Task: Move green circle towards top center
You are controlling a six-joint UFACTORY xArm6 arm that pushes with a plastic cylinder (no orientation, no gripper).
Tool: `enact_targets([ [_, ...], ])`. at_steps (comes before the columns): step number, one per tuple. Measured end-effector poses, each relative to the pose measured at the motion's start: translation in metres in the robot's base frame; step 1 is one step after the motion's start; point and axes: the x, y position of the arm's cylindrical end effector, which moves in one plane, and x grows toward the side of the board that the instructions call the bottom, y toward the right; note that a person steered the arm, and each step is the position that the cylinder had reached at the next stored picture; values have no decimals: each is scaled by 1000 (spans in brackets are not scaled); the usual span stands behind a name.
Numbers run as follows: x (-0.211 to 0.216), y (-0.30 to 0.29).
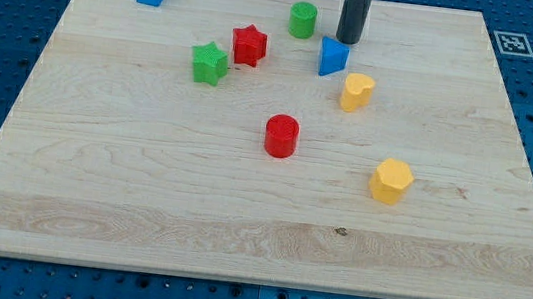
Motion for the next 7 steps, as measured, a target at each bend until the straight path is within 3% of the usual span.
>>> enact_targets([
  [3, -6, -57],
  [5, -38, -63],
  [7, -27, -63],
])
